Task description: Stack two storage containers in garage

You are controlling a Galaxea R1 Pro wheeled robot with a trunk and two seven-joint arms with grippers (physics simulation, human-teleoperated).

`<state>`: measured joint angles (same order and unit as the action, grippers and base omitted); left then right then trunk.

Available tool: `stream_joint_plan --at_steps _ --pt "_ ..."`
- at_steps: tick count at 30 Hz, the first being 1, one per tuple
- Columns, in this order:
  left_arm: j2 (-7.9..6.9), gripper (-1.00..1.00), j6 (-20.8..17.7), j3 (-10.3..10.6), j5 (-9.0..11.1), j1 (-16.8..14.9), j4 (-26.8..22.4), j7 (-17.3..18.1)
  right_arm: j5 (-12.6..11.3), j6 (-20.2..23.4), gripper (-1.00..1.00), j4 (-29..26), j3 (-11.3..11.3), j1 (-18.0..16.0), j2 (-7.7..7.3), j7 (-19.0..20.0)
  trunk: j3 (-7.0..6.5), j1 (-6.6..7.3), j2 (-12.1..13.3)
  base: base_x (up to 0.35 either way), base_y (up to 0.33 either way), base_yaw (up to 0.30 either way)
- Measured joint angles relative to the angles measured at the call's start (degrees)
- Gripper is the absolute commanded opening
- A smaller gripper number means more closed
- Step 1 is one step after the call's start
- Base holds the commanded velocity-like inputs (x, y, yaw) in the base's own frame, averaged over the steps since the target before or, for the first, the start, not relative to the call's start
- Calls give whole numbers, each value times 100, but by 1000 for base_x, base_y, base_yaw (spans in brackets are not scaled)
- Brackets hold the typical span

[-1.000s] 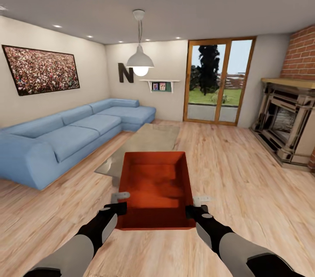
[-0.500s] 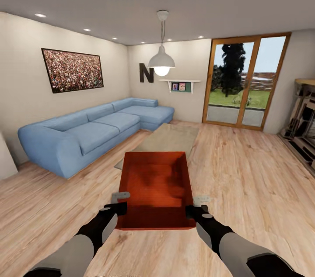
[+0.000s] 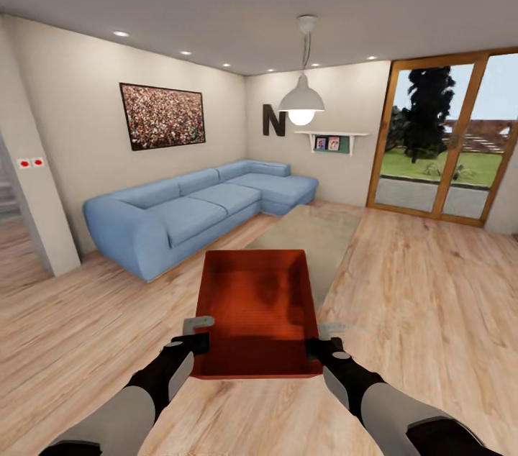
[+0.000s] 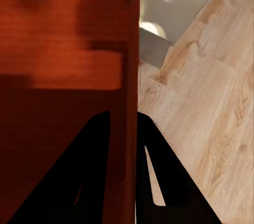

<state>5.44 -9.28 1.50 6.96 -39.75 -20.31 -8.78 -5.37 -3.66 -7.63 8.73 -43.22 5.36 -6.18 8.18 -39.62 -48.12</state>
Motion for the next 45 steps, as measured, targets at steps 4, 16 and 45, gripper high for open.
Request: stream_joint_plan --at_steps 4,16,45 --pt "3 -100 0 1 1 0 0 -5 0 0 -100 0 0 0 -3 4 0 0 0 0 0 300" --pt "4 -100 -13 6 2 1 -12 -12 3 -1 -100 1 -10 0 -4 11 0 0 0 0 0 300" --pt "3 -100 -2 4 4 0 -3 -7 1 -1 -100 0 -4 0 -3 6 0 0 0 0 0 300"
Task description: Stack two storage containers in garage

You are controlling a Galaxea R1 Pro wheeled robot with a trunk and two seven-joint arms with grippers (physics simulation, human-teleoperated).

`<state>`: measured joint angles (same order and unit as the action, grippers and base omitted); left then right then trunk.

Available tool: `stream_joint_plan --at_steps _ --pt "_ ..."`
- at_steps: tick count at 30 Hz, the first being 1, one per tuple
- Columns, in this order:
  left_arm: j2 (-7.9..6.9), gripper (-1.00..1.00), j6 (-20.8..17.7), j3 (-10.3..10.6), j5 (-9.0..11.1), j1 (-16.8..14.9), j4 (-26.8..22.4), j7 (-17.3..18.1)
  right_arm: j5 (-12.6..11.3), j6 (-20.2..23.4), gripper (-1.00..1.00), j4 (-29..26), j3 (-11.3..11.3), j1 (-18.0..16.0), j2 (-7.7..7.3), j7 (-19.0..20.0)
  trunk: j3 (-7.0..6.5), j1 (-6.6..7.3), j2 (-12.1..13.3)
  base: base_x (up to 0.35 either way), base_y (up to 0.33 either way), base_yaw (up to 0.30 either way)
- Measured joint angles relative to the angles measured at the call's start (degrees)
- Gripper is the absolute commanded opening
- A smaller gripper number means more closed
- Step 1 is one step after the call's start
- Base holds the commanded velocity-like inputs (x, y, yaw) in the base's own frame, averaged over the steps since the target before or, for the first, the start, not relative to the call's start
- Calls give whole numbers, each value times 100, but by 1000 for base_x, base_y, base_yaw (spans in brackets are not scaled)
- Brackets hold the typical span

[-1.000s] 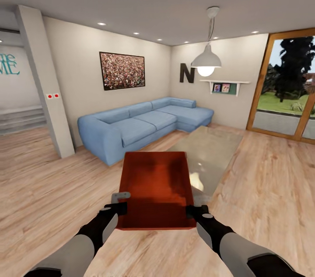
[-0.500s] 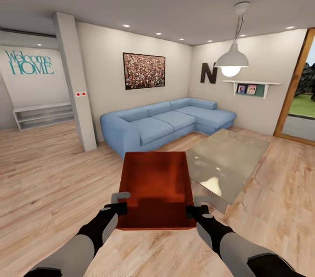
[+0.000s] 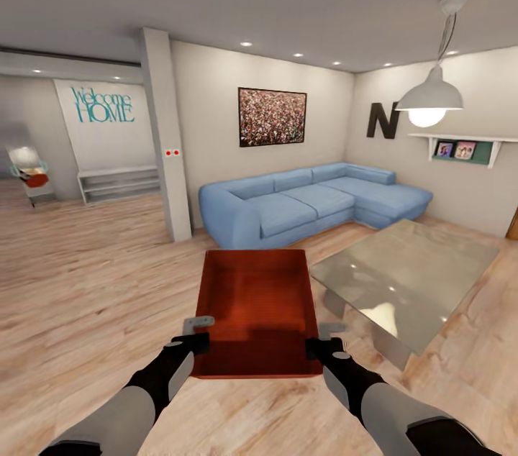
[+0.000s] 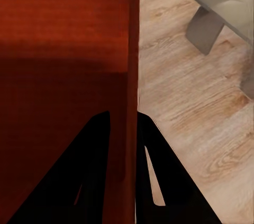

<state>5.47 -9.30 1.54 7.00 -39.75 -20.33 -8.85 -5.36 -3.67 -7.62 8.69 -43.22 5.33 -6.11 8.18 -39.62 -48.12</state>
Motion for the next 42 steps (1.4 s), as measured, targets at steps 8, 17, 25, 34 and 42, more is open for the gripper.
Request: stream_joint_plan --at_steps 8,17,25,34,42 --pt "-4 -100 -11 0 -3 1 -10 5 2 0 -100 0 -5 0 4 -4 0 0 0 0 0 300" --pt "-3 -100 -11 0 -3 1 -10 2 2 0 -100 0 -6 0 3 -1 0 0 0 0 0 300" --pt "2 -100 55 15 -3 -1 100 14 9 -20 -100 1 -37 59 -3 3 0 0 0 0 0 300" --pt "2 -100 51 8 -6 -1 105 17 14 -5 -100 -6 -35 61 -2 -1 0 0 0 0 0 300" --pt "-7 -100 39 13 -3 -1 95 24 17 -6 -100 -5 -45 61 6 -5 0 0 0 0 0 300"
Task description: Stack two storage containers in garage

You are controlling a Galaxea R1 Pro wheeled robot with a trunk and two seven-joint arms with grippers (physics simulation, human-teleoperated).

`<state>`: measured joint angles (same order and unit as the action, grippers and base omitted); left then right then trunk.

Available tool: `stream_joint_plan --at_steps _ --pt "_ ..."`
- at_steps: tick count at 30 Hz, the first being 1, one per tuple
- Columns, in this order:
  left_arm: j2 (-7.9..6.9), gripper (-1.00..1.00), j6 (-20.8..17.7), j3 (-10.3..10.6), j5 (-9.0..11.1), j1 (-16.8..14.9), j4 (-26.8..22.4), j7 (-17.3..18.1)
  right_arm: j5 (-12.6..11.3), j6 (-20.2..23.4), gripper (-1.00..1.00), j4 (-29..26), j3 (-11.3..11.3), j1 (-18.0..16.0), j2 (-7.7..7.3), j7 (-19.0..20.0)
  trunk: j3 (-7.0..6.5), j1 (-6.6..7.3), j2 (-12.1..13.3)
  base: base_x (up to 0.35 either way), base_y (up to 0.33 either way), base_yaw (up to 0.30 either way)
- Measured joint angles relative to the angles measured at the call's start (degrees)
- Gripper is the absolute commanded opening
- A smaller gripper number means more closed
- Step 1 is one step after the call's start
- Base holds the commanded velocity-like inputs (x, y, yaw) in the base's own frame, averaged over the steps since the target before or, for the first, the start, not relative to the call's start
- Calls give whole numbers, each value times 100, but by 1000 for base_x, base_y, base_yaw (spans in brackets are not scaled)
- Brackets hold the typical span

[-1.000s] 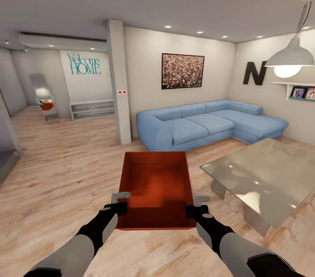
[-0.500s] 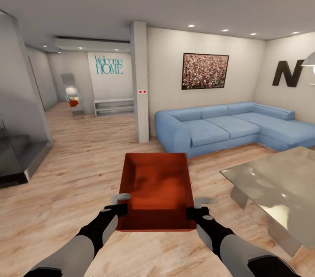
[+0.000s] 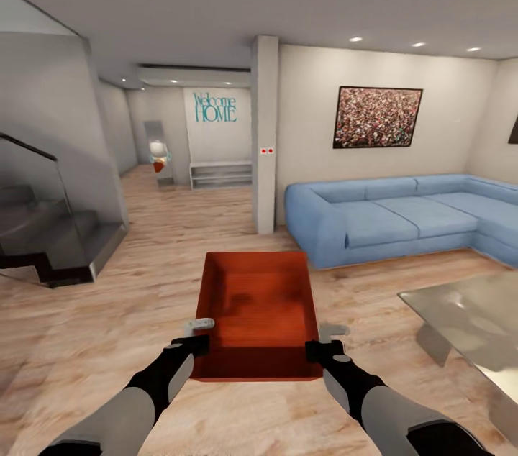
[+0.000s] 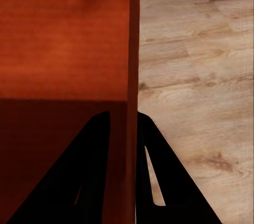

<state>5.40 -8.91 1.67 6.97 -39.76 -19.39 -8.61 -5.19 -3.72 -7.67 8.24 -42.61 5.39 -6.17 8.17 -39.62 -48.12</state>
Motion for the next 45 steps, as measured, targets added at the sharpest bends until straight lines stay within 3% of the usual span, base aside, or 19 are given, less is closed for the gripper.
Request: stream_joint_plan --at_steps 27,43,45 --pt "-1 -100 4 -1 0 0 4 4 0 0 -100 0 1 0 0 -1 0 1 0 18 0 300" --pt "1 -100 -7 8 3 0 -14 -7 0 -11 -100 2 -13 0 -1 10 0 3 0 289 0 33" --pt "-30 -100 58 115 140 6 6 12 12 -35 -100 -1 -10 2 4 5 1 3 -3 0 0 0"
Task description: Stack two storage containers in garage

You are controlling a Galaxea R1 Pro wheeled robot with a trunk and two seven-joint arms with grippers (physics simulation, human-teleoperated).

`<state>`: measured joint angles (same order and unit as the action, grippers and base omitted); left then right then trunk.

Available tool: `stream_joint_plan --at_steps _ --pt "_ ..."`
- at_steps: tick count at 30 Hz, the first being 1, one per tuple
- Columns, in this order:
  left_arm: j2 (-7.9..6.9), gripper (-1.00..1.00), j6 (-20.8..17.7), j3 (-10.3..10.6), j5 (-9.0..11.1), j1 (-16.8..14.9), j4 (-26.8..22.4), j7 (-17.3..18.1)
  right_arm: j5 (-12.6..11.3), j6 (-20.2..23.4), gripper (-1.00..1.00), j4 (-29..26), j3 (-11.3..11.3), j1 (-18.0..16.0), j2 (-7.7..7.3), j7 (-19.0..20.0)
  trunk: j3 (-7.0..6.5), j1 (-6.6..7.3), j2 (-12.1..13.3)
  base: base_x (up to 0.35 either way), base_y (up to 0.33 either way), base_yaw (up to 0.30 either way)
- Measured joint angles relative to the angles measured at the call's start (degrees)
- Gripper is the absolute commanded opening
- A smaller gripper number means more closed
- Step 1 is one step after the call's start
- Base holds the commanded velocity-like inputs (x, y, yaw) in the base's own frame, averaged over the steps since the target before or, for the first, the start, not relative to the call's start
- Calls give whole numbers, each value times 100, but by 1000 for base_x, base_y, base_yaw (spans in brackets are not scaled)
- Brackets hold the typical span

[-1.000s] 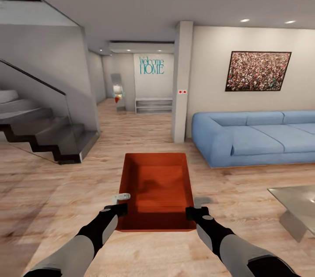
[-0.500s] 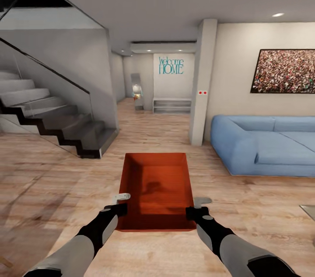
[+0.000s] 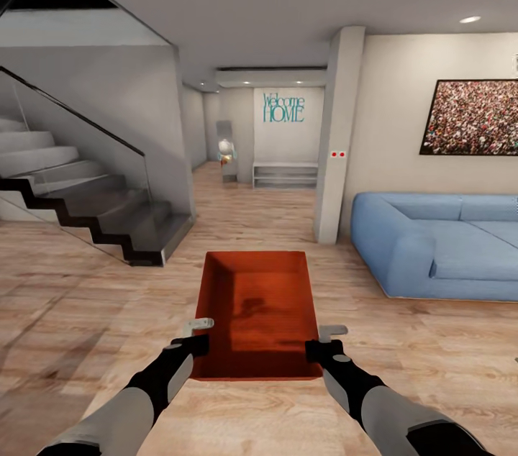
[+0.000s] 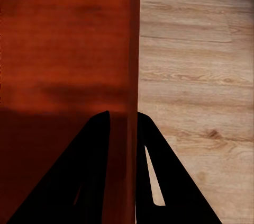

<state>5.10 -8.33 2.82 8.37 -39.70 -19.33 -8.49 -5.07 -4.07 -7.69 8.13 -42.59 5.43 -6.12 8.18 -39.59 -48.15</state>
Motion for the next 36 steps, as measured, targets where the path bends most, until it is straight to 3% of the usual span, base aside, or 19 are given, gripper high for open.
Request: stream_joint_plan --at_steps 11,29,30,36 --pt "-25 -100 107 129 207 4 91 14 156 -4 -100 15 -108 -1 7 3 -1 -2 3 20 0 0" --pt "-51 -100 112 222 306 4 94 15 354 -12 -100 22 -322 -1 34 1 0 1 2 310 0 0" --pt "5 -100 6 -29 -9 3 30 6 14 2 -100 25 0 -2 4 -11 -1 1 2 322 0 0" --pt "14 -100 81 -49 -5 2 96 9 5 -3 -100 26 43 -1 -5 -10 -1 1 2 322 0 0"
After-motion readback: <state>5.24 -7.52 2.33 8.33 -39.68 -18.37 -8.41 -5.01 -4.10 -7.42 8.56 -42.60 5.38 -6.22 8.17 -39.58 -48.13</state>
